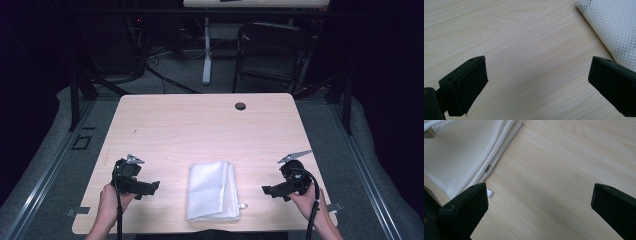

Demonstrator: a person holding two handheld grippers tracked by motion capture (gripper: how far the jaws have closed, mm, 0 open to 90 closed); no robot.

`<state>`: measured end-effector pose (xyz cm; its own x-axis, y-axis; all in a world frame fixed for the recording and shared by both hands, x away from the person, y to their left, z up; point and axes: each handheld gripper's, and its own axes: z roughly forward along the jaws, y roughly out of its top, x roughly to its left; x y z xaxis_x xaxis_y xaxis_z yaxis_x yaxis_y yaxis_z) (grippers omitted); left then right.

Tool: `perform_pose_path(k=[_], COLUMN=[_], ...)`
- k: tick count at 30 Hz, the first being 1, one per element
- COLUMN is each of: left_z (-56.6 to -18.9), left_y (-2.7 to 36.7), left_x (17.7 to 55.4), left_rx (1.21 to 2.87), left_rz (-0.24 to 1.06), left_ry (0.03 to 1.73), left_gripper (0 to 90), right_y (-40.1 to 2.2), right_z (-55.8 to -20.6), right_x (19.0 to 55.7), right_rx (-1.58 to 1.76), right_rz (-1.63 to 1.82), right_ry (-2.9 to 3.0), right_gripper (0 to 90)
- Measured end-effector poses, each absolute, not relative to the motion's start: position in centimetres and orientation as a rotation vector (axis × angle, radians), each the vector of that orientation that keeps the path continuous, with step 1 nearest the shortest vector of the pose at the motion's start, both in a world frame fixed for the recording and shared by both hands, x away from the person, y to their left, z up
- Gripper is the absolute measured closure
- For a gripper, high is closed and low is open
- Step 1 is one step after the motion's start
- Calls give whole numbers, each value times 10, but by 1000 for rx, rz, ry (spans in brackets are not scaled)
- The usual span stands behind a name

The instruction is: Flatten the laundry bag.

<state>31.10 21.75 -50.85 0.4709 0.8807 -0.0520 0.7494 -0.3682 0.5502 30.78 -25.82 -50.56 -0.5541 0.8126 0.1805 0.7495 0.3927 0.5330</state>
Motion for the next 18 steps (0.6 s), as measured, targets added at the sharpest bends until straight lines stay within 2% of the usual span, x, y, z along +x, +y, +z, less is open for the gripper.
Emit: perform_pose_path(k=[18], left_z=[-503], left_y=[194], left_x=[304], left_rx=[2232], left_rz=[309], left_ry=[1258], left_gripper=[4], right_y=[-257], right_z=[-504], right_x=[302], right_rx=[1431], right_rz=[878], right_ry=[2519], right_gripper=[25])
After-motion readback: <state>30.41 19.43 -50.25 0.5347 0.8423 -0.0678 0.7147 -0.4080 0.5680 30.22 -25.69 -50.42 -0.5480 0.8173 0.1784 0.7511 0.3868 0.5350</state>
